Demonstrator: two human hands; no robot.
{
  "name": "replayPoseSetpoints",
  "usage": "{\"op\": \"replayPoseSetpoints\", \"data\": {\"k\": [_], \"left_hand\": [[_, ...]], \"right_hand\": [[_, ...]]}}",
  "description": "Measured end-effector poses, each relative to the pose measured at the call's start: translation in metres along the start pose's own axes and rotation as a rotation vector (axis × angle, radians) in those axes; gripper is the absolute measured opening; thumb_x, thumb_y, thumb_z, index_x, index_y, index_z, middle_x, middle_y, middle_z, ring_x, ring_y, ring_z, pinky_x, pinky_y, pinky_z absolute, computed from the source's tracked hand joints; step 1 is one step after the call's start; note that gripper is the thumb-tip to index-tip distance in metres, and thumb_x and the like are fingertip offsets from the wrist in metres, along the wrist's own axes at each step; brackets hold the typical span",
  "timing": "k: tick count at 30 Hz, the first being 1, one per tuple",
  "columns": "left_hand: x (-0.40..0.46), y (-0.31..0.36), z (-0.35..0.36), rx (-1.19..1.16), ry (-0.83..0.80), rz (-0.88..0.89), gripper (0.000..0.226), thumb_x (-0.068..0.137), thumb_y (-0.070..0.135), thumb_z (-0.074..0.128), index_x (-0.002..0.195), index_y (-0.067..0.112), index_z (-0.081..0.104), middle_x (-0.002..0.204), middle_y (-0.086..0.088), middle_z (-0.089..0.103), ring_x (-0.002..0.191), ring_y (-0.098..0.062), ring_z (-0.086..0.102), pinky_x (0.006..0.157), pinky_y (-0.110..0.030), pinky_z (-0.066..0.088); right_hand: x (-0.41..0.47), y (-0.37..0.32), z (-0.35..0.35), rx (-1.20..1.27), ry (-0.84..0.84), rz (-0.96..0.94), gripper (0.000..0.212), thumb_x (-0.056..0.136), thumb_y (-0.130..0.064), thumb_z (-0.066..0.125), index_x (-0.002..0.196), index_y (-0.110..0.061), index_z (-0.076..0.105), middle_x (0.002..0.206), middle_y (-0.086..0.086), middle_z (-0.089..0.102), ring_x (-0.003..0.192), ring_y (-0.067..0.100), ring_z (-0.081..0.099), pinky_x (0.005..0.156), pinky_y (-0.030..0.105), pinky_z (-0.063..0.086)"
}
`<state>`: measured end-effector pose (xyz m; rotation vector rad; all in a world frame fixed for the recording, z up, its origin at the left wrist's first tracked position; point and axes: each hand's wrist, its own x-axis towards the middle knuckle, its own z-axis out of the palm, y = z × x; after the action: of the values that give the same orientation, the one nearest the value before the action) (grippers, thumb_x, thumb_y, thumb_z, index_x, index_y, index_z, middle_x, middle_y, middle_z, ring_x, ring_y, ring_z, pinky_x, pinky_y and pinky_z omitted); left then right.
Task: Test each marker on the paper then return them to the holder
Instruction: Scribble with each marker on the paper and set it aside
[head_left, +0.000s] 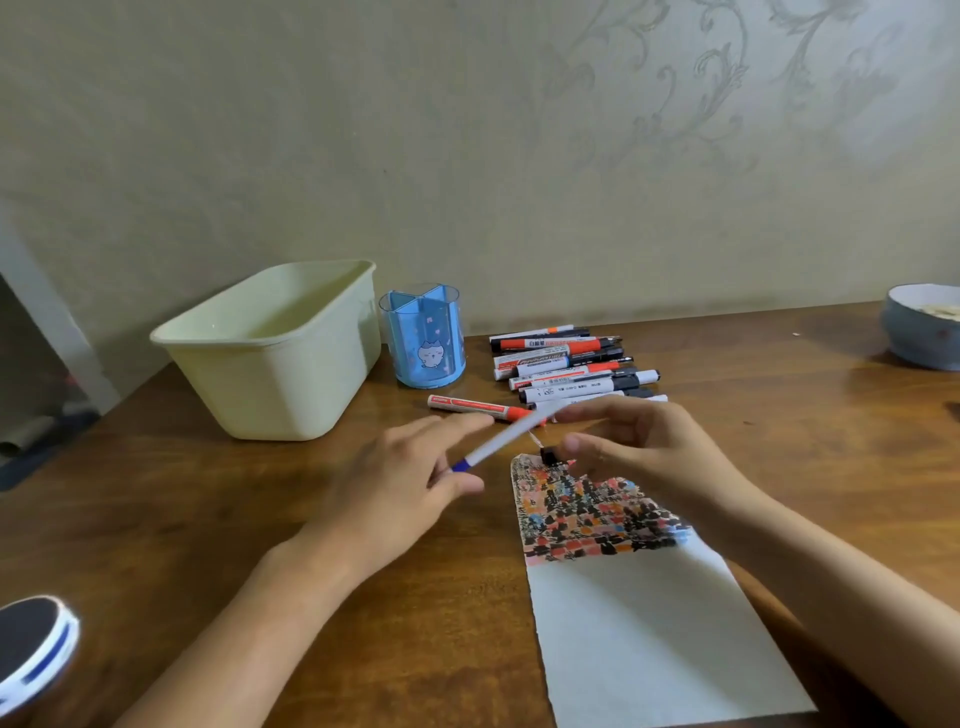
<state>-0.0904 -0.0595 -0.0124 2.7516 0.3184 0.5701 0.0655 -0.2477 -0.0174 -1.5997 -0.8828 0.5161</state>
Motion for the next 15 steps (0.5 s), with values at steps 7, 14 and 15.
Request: {"op": "replayPoseSetpoints", "data": {"k": [7,14,15], "left_hand": [[-0.001,-0.044,-0.011,0.083,0.01,-0.256,0.019,0.097,0.027,0.059,0.092,0.032,0.041,0.065,0.006,0.049,0.06,-0.01,0.05,0.052,-0.031,0.038],[-0.002,-0.062,-0.011,0.257,0.019,-0.394,0.013,0.099,0.032,0.053,0.088,0.03,0.047,0.074,0.011,0.057,0.067,-0.004,0.05,0.05,-0.024,0.03],[-0.002,-0.063,-0.01,0.266,0.011,-0.402,0.013,0.099,0.033,0.053,0.088,0.031,0.048,0.077,0.012,0.057,0.068,-0.003,0.05,0.05,-0.024,0.031]], "right_hand": [[0.009,0.016,-0.021,-0.263,0.192,-0.067,0.012,0.088,-0.019,0.071,0.096,-0.028,0.073,0.085,-0.007,0.078,0.078,0.008,0.073,0.078,0.03,0.06],[0.011,0.021,-0.023,-0.723,0.246,-0.273,0.023,0.089,-0.014,0.073,0.103,-0.032,0.074,0.091,-0.019,0.069,0.079,-0.002,0.063,0.063,0.011,0.048],[0.012,0.022,-0.024,-0.762,0.25,-0.265,0.024,0.089,-0.014,0.073,0.106,-0.032,0.073,0.095,-0.018,0.068,0.081,-0.002,0.061,0.065,0.012,0.045]]}}
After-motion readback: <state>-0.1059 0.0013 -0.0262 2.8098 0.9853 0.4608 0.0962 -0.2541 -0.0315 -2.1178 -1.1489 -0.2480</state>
